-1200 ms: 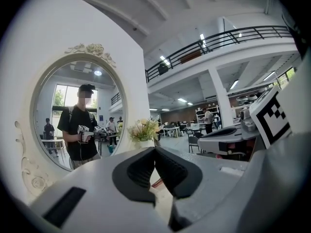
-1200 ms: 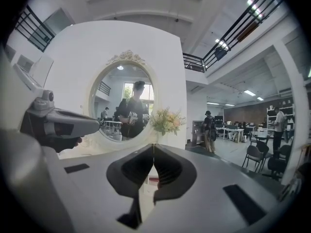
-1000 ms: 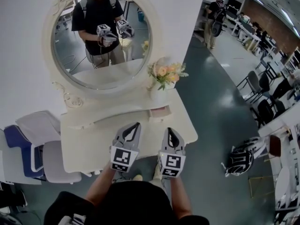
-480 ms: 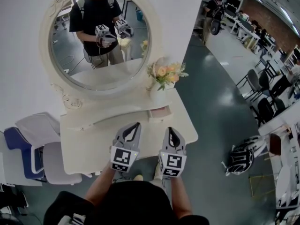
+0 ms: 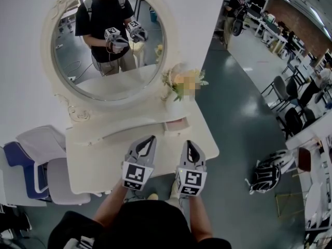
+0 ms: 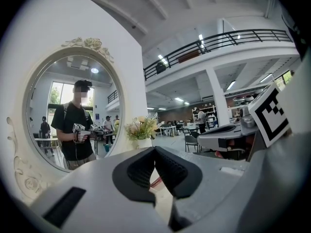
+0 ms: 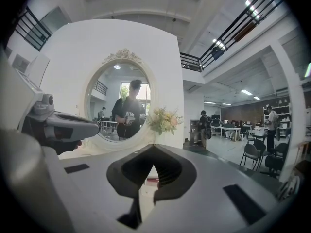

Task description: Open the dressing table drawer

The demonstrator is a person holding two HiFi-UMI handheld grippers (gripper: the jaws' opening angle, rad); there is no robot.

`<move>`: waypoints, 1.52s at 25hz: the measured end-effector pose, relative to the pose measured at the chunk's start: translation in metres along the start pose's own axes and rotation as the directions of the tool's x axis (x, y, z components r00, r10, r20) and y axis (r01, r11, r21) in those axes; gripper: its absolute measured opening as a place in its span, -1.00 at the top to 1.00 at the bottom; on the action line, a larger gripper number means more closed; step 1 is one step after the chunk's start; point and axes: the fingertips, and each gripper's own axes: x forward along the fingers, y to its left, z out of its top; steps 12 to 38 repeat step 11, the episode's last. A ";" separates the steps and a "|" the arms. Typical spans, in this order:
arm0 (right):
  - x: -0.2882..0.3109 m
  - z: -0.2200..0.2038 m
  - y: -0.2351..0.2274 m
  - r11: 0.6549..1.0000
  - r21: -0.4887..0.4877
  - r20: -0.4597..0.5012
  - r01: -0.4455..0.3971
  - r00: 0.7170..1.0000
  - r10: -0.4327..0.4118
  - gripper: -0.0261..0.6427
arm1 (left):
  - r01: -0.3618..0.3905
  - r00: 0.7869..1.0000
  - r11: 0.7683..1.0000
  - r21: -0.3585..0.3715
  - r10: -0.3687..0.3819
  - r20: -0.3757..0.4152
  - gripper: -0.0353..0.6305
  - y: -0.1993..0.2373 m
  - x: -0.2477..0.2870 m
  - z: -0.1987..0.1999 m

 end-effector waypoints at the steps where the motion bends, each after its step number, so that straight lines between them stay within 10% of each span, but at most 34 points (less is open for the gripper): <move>1: 0.001 -0.001 0.000 1.000 0.002 -0.002 -0.002 1.000 0.002 0.93 | 0.000 1.000 1.000 0.000 0.000 -0.001 0.88 0.001 0.001 0.000; 38: 0.005 -0.017 0.002 1.000 -0.004 -0.034 -0.008 0.999 0.008 0.93 | 0.008 1.000 1.000 -0.003 -0.008 -0.006 0.88 0.003 0.006 -0.005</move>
